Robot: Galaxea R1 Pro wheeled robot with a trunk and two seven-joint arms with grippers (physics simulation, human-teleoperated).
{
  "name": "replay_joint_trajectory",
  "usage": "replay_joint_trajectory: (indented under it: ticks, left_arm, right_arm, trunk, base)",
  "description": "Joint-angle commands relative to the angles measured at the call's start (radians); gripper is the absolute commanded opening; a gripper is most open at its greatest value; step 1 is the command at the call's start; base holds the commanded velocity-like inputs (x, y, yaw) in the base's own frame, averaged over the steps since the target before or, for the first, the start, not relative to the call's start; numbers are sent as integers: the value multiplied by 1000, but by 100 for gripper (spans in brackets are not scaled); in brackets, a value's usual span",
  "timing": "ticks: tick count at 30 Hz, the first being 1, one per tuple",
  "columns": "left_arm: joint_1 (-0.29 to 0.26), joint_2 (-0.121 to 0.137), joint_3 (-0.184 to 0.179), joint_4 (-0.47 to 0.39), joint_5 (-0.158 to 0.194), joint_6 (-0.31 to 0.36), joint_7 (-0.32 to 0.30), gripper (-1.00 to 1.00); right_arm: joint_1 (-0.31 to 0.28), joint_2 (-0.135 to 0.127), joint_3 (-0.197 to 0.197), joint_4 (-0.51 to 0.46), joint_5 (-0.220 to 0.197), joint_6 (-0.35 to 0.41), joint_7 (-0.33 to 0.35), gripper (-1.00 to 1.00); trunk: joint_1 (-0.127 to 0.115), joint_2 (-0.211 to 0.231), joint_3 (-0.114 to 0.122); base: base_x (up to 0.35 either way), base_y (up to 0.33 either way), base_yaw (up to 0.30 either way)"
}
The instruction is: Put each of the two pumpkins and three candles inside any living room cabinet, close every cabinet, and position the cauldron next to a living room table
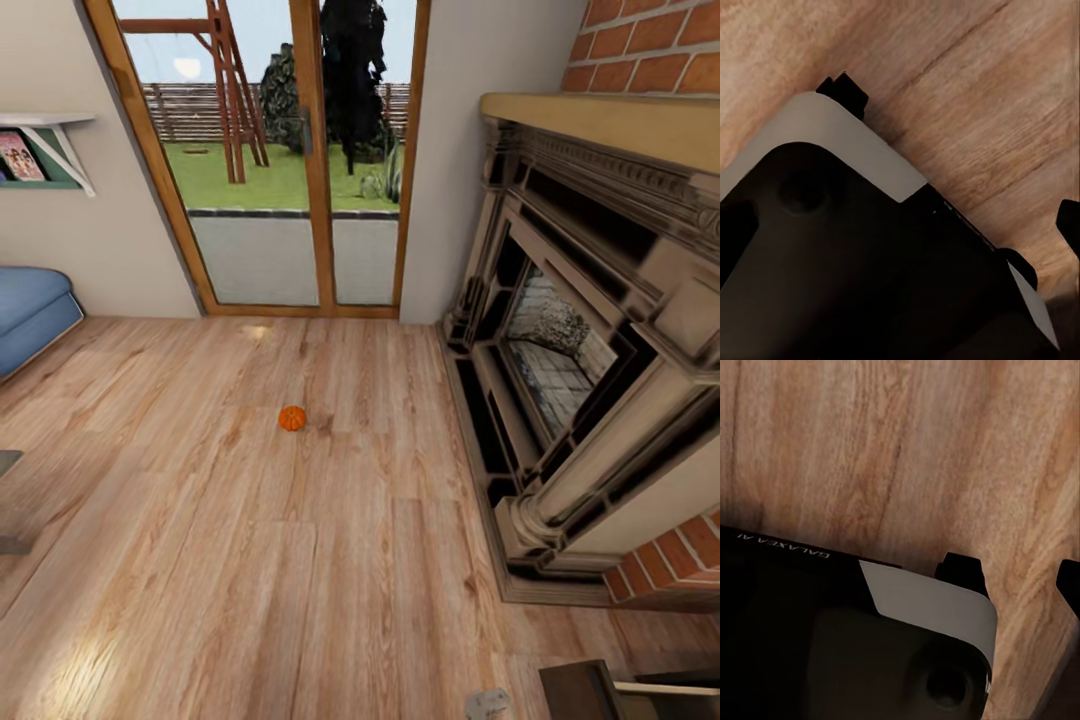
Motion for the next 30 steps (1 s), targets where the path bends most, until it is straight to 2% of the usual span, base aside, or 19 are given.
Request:
replay_joint_trajectory:
  ticks: [1,3,6,8,9,10,11,13,14,16,17,19,21,23,27,30]
  left_arm:
    - [0,1,15,-1,14,1,7,100]
    - [-2,2,52,-7,13,1,8,100]
    - [-11,1,61,-24,-1,1,19,100]
    - [-22,7,65,-73,-23,7,22,100]
    - [-26,15,66,-109,-34,11,22,100]
    - [-31,43,68,-188,-46,18,24,100]
    - [-32,50,68,-209,-48,20,24,100]
    - [-40,82,70,-345,-52,44,24,100]
    - [-41,88,71,-388,-52,61,24,100]
    - [-42,92,72,-460,-53,105,25,100]
    - [-43,92,70,-493,-52,131,26,100]
    - [-43,87,66,-513,-52,147,26,100]
    - [-43,80,64,-521,-52,153,26,100]
    - [-43,76,60,-523,-52,155,26,100]
    - [-42,69,5,-524,-50,157,26,100]
    - [-41,71,-11,-523,-45,158,25,100]
  right_arm:
    - [0,1,-9,-11,7,-2,3,100]
    - [-1,6,-12,-62,5,-1,6,100]
    - [-2,23,-13,-125,4,-2,8,100]
    - [-2,36,-13,-185,4,-2,8,100]
    - [-2,41,-13,-218,4,-2,8,100]
    - [-3,54,-13,-295,4,0,9,100]
    - [-4,58,-13,-317,4,1,9,100]
    - [-5,81,-13,-467,-2,12,9,100]
    - [-5,87,-12,-511,-13,15,9,100]
    - [-5,92,-10,-571,-56,18,9,100]
    - [-5,93,-9,-595,-95,19,9,100]
    - [-5,94,-6,-605,-132,19,9,100]
    - [-5,95,-5,-606,-148,19,10,100]
    - [-5,94,-5,-607,-153,19,10,100]
    - [-5,95,-4,-608,-158,18,10,100]
    - [-5,96,-4,-607,-158,18,10,100]
  trunk:
    - [4,-8,-2]
    - [12,-22,-6]
    - [23,-43,-10]
    - [31,-57,-13]
    - [35,-64,-15]
    - [38,-71,-17]
    - [42,-78,-18]
    - [50,-92,-21]
    - [54,-99,-23]
    - [61,-113,-26]
    - [65,-120,-28]
    - [73,-134,-31]
    - [81,-148,-34]
    - [88,-162,-37]
    - [104,-190,-43]
    - [115,-211,-48]
  base:
    - [0,0,84]
    - [0,0,83]
    - [0,0,83]
    - [0,0,86]
    - [0,0,95]
    - [0,0,112]
    - [0,0,115]
    - [0,0,123]
    - [0,0,129]
    - [0,0,137]
    - [0,0,142]
    - [0,0,143]
    - [0,0,125]
    - [0,0,89]
    - [0,0,29]
    - [0,0,5]
